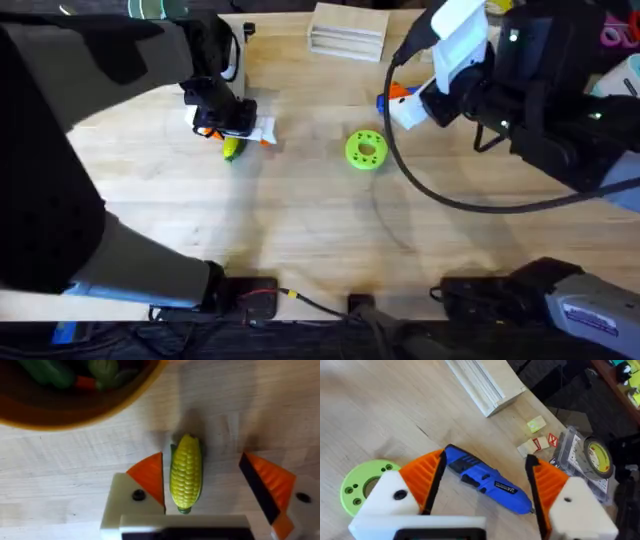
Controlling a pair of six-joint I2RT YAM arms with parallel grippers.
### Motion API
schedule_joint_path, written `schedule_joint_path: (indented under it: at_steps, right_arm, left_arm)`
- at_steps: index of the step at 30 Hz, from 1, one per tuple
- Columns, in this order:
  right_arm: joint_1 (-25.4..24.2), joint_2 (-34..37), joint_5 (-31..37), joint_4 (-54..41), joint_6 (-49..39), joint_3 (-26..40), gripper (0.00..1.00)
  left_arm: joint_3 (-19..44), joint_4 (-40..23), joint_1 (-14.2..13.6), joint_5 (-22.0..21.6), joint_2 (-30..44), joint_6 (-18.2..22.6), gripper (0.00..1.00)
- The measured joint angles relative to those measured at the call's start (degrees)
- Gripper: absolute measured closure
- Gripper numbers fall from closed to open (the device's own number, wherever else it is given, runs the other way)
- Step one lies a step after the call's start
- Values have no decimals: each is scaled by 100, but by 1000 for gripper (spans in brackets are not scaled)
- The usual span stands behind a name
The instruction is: Pick up the gripper from the table and insert it into the empty holder that is missing its gripper. Then pick up a screw, insert it into the mounting hole, and use the screwdriver to tighten it. Finally, clean up the table by picking up the vegetable and placing it into the bucket.
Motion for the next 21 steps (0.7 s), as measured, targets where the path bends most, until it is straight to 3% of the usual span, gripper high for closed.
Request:
schedule_joint_path:
  at_steps: [10,11,12,21]
  right_arm:
    - [0,0,2,0,2,0,10]
    - [0,0,2,0,3,0,10]
    - [0,0,2,0,4,0,10]
    - [0,0,2,0,18,0,9]
  left_arm:
    - [0,-5,-5,31,70,106,159]
    - [0,-8,-7,28,68,112,219]
    - [0,-15,-7,20,68,138,429]
    - [2,-23,-13,28,62,157,970]
